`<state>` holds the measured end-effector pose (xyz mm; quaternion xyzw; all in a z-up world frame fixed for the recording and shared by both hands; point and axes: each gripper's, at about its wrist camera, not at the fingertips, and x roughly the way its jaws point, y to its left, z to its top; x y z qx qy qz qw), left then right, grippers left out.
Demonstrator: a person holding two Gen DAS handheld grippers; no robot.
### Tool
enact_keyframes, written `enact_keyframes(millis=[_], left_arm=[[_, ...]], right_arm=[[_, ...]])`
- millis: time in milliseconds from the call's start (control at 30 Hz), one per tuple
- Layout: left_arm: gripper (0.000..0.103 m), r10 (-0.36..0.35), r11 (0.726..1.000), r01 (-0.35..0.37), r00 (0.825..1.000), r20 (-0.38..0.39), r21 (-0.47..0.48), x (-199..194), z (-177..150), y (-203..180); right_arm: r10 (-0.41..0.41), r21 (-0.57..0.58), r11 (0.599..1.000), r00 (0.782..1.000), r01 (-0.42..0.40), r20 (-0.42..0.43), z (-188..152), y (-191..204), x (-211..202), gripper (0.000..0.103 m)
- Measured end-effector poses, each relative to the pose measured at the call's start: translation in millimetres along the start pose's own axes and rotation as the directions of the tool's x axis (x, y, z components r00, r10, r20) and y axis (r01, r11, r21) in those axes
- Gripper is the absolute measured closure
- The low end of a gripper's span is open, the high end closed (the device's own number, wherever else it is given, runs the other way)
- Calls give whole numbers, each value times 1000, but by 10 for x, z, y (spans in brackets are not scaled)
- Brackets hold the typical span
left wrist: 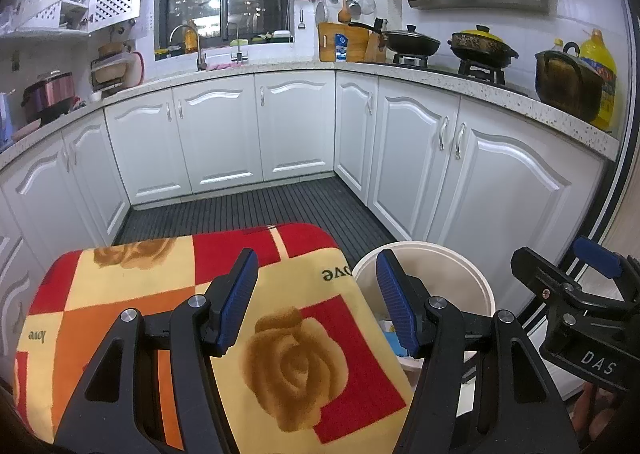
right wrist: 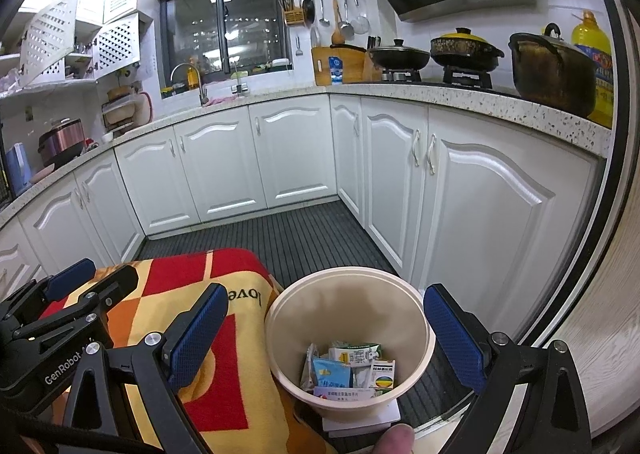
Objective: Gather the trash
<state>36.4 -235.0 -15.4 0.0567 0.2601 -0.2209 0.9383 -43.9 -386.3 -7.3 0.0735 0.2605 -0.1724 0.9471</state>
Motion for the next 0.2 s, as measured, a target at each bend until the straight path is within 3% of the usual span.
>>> enact_keyframes(millis=[200], left_arm=[[43,-11,1000,11,1000,-14,-5,63,-33,32]], right_arm=[[-2,-5,1000,1000,1,-14,-10,12,63,6]])
